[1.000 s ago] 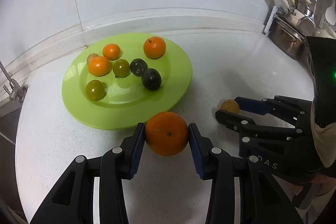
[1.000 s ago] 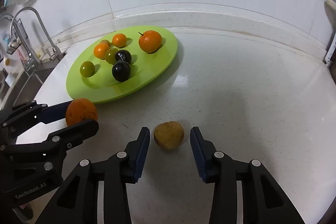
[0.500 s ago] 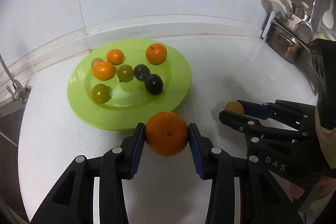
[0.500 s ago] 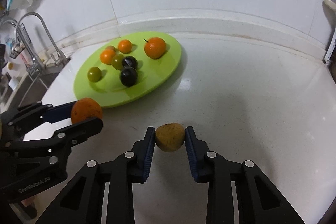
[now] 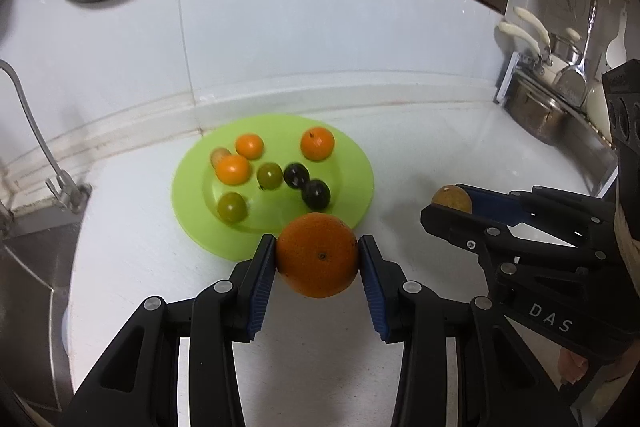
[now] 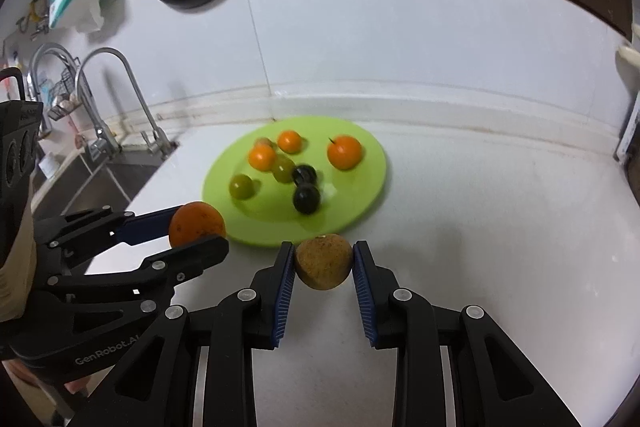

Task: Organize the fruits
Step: 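Carry the orange and tan fruit over the green plate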

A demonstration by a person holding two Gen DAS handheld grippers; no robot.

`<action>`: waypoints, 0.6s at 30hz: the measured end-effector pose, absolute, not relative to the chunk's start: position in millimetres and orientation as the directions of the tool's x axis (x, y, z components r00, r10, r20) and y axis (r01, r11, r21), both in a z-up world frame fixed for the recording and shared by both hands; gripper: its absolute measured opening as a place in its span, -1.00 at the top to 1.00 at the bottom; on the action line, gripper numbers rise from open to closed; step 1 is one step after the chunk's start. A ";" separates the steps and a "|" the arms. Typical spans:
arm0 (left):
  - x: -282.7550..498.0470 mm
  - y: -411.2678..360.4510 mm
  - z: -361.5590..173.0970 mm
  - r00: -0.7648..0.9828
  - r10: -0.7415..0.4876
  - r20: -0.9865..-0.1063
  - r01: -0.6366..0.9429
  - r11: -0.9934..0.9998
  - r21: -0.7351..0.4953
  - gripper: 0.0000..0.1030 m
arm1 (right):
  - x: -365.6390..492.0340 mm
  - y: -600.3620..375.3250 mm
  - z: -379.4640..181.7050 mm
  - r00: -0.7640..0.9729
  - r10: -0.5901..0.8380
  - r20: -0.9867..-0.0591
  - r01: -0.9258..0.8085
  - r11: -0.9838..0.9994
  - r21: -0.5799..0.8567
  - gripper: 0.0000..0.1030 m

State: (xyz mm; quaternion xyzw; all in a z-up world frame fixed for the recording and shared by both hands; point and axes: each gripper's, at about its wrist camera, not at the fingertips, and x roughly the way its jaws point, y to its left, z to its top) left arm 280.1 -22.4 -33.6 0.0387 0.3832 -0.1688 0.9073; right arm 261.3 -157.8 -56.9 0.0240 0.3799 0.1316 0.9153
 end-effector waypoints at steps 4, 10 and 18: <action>281.4 -17.3 -23.5 0.672 -0.266 -0.691 0.329 0.943 -0.044 0.20 | 265.2 -152.7 -47.0 0.692 0.270 -0.670 -0.235 0.961 0.144 0.41; 288.8 -8.0 -12.1 0.693 -0.257 -0.673 0.319 0.947 -0.033 0.20 | 271.1 -144.5 -33.3 0.715 0.284 -0.639 -0.260 0.956 0.135 0.41; 308.8 -3.6 -3.7 0.704 -0.262 -0.660 0.319 0.947 -0.035 0.20 | 286.9 -137.8 -20.1 0.735 0.288 -0.613 -0.272 0.954 0.122 0.41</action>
